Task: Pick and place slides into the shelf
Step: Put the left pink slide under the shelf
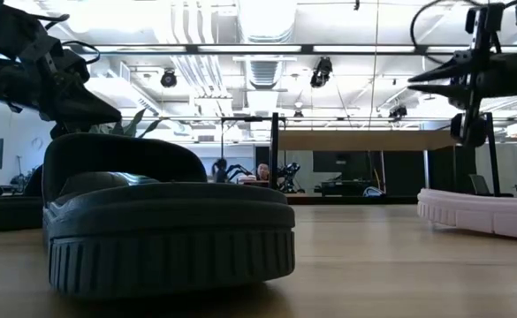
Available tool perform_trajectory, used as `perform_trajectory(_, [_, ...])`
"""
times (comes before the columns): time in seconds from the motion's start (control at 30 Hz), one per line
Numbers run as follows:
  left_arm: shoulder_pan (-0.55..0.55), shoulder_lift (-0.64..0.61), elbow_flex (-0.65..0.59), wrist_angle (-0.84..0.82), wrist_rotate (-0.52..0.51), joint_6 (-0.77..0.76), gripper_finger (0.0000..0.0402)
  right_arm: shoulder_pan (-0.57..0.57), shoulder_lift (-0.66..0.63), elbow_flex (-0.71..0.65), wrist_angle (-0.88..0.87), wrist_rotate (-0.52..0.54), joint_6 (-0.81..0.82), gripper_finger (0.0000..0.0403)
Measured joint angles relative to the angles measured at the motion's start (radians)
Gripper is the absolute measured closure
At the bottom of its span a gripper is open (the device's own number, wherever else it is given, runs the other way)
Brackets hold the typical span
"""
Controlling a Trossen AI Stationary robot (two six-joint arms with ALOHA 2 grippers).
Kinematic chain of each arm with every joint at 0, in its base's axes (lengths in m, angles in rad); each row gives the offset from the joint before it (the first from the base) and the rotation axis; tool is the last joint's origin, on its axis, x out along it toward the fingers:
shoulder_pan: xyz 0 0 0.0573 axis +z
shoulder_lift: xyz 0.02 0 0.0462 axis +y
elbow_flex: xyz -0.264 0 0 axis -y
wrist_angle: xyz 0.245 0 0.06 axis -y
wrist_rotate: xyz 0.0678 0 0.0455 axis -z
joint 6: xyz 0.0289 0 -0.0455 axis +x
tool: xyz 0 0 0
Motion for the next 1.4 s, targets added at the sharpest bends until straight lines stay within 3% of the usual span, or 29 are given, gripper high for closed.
perform_trajectory(0.13, [0.0, 0.0, 0.0, 0.0, 0.0, 0.0, 0.0386, 0.0, 0.002, 0.0, 0.038, 0.021, 0.114, 0.0376])
perform_trajectory(0.3, [0.0, 0.0, 0.0, 0.0, 0.0, 0.0, 0.0386, 0.011, 0.037, 0.003, 0.287, -0.167, 0.059, 0.0376])
perform_trajectory(0.37, [0.0, 0.0, 0.0, -0.001, 0.0, 0.0, 0.0386, 0.032, 0.075, 0.041, 0.295, -0.174, 0.032, 0.0376])
perform_trajectory(0.47, [0.0, 0.0, 0.0, 0.0, 0.0, 0.0, 0.0386, 0.072, 0.171, 0.183, 0.103, -0.137, -0.058, 0.0371])
perform_trajectory(0.53, [0.0, 0.0, 0.0, -0.001, 0.0, 0.0, 0.0386, 0.094, 0.262, 0.306, -0.157, -0.165, -0.145, 0.0363])
perform_trajectory(0.7, [0.0, 0.0, 0.0, 0.0, 0.0, 0.0, 0.0386, 0.106, 0.55, 0.617, -0.923, -0.31, -0.165, 0.0347])
perform_trajectory(0.77, [0.0, 0.0, 0.0, -0.001, 0.0, 0.0, 0.0386, 0.108, 0.656, 0.703, -1.068, -0.407, -0.217, 0.0343])
perform_trajectory(0.97, [0.0, 0.0, 0.0, 0.0, 0.0, 0.0, 0.0386, 0.117, 0.926, 0.881, -1.13, -0.703, -0.369, 0.0325])
perform_trajectory(1.23, [0.0, 0.0, 0.0, -0.001, 0.0, 0.0, 0.0386, 0.222, 1.269, 0.995, -1.256, -0.732, -0.687, 0.0255])
perform_trajectory(1.4, [0.0, 0.002, 0.0, -0.001, 0.0, 0.0, 0.0386, 0.301, 1.402, 1.041, -1.25, -0.732, -0.866, 0.0202])
